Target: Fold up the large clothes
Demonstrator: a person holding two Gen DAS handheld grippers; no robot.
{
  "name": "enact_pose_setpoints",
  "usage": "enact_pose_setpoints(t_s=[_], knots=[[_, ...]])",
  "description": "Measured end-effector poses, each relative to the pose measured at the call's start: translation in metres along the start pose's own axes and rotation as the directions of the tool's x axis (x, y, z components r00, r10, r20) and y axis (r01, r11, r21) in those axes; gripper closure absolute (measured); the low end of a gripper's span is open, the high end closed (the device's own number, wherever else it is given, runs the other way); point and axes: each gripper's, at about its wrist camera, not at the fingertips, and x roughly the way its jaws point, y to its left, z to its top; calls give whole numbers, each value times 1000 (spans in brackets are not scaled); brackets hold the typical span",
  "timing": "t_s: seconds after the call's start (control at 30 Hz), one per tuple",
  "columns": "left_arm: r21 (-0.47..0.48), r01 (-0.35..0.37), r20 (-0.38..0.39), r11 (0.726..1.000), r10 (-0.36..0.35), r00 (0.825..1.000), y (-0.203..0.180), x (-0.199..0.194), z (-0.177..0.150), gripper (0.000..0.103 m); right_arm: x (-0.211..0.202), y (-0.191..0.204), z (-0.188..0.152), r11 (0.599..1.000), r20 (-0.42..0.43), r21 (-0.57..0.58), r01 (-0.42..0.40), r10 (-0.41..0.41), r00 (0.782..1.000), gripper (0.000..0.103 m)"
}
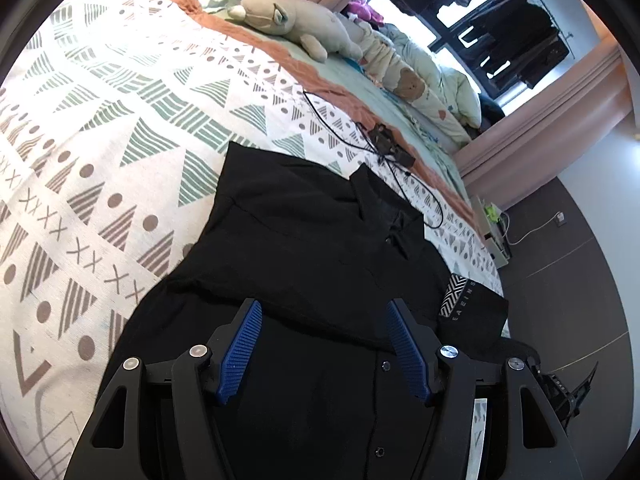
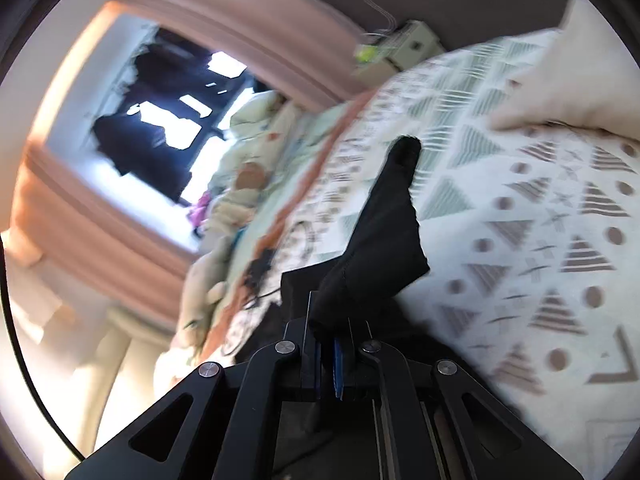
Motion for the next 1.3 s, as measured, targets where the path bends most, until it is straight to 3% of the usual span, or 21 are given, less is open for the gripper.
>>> enact_pose_setpoints(t_s=[0.17, 0.47, 0.6, 0.8, 0.87, 0.9, 0.93, 0.97, 1.0, 1.13, 1.3], knots=[[-43, 15, 36, 999, -14, 999, 18, -18, 11, 37, 22, 46, -27, 996, -39, -81, -47, 44, 998, 97], [-153, -25, 109, 988, 42, 993, 59, -47, 28, 37, 78, 117, -92, 972, -155, -202, -122, 91, 984, 97], [-168, -28, 108, 985, 46, 993, 69, -50, 31, 37, 99, 147, -128, 946, -213, -287, -153, 92, 973, 97], [-228, -40, 129, 973, 70, 989, 88, -57, 35, 37, 129, 161, -178, 925, -325, -342, -166, 49, 944, 97], [-255, -40, 134, 966, 76, 988, 96, -59, 36, 37, 143, 163, -198, 913, -392, -375, -162, 2, 920, 93], [-268, -44, 137, 963, 84, 987, 99, -60, 36, 37, 151, 163, -208, 905, -435, -395, -156, -35, 900, 84], [-275, -49, 140, 960, 90, 986, 101, -61, 36, 37, 161, 159, -220, 902, -488, -406, -149, -76, 870, 62], [-281, -50, 141, 959, 93, 986, 103, -61, 36, 37, 171, 154, -231, 905, -544, -402, -141, -112, 832, 52], [-286, -49, 141, 957, 93, 986, 104, -61, 36, 37, 174, 149, -236, 911, -572, -387, -139, -119, 812, 46], [-291, -46, 134, 956, 88, 987, 103, -58, 35, 37, 166, 130, -230, 930, -595, -346, -124, -116, 796, 46], [-278, -45, 120, 959, 81, 989, 97, -52, 33, 37, 146, 100, -201, 960, -570, -270, -78, -94, 816, 46]])
